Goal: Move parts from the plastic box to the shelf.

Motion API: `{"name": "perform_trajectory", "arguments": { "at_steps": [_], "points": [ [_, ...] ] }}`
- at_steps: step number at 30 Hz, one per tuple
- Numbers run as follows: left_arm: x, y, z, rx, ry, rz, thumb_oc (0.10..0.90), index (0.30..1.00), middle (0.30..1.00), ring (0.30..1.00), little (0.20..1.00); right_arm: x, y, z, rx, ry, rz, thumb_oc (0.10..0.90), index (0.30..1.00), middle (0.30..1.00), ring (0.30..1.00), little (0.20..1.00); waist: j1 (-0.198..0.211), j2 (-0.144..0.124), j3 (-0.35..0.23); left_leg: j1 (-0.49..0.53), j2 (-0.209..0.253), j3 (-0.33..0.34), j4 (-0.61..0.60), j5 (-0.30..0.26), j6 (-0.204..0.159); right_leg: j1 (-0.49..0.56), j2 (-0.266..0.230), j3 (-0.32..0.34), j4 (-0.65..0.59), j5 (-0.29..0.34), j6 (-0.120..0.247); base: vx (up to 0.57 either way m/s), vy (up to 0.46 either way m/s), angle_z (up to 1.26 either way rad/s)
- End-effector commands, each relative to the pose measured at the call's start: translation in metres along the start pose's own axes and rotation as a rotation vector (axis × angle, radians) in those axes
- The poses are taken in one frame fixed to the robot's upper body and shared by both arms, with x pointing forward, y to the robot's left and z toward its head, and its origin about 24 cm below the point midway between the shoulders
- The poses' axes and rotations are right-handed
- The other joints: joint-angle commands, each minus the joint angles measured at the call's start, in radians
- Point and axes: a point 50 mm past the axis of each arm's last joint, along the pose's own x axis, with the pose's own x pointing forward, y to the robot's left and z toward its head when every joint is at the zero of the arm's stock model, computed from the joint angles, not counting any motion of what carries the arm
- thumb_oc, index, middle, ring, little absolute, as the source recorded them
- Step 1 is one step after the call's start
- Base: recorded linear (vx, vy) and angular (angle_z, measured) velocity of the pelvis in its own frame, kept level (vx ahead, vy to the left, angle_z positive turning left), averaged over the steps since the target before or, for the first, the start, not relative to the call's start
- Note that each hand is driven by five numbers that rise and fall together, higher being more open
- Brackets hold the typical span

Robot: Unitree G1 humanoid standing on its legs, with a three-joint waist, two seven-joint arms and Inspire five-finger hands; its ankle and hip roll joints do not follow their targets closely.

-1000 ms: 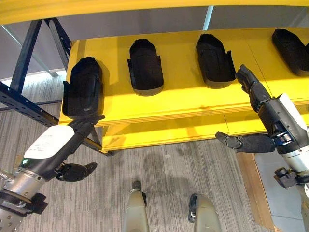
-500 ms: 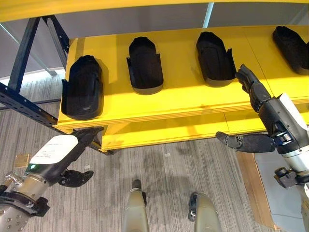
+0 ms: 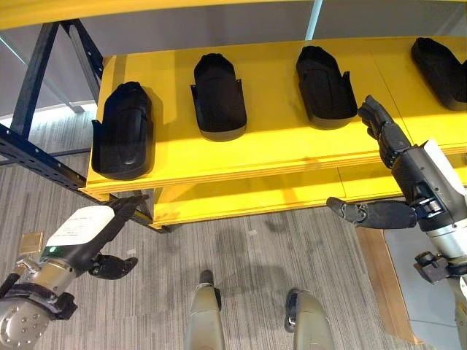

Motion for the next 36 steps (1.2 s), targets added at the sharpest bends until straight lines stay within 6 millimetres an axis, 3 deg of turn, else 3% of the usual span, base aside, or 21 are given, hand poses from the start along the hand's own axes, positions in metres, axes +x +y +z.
{"name": "perform_trajectory", "arguments": {
  "at_steps": [1,14,36],
  "points": [
    [0.002,0.037,0.003,0.097,-0.031,0.198,0.9,1.0,1.0,1.0,1.0,0.016,-0.019,0.037,-0.07,-0.256,-0.116,0.9,1.0,1.0,1.0,1.0,-0.029,-0.014,-0.019,0.025,-0.036,0.038,0.049,-0.11,0.096,0.057,0.047,0.006,-0.04,-0.011,-0.053,0.0,0.0,0.0],
    [0.009,0.055,0.0,0.153,-0.01,0.288,0.9,1.0,1.0,1.0,1.0,0.018,-0.018,0.037,-0.074,-0.251,-0.112,0.9,1.0,1.0,1.0,1.0,-0.035,-0.015,-0.019,0.021,-0.035,0.044,0.051,-0.102,0.096,0.051,0.045,0.007,-0.038,-0.007,-0.057,0.0,0.0,0.0],
    [0.031,0.051,-0.01,0.155,0.022,0.29,0.9,1.0,1.0,1.0,1.0,0.024,-0.017,0.037,-0.057,-0.266,-0.11,0.9,1.0,1.0,1.0,1.0,-0.049,-0.018,-0.019,0.019,-0.029,0.048,0.058,-0.11,0.093,0.039,0.048,0.019,-0.035,-0.009,-0.056,0.0,0.002,-0.02]
  ]
}}
